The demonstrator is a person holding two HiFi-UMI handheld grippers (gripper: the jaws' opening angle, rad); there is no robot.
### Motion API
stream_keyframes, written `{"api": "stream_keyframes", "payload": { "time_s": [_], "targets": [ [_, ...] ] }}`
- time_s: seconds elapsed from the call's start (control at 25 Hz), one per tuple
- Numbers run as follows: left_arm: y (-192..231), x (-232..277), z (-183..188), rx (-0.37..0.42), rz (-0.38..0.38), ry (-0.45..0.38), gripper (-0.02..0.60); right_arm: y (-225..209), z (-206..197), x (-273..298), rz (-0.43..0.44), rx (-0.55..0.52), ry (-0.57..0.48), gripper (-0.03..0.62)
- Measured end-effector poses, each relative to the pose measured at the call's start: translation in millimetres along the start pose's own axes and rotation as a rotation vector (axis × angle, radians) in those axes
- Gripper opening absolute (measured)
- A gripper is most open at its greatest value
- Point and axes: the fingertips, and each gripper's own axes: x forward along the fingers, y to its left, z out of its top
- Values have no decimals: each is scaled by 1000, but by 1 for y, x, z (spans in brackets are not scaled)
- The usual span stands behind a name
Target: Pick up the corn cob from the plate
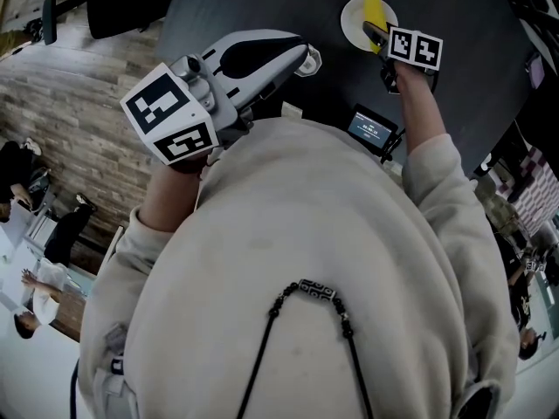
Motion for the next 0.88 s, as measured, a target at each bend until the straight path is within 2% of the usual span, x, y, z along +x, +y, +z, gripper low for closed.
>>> {"api": "stream_keyframes", "payload": {
  "time_s": [0.2,0.48,0.72,0.88],
  "targets": [
    [-10,6,4,38,-40,12,3,19,21,-38,45,-19,-113,262],
    [-17,5,12,106,-140,48,3,57,53,-97,126,59,-320,262],
    [-36,14,22,166,-232,90,3,101,78,-197,226,57,-555,262],
    [-48,21,26,193,-271,102,3,131,87,-254,303,59,-672,262]
  ]
}}
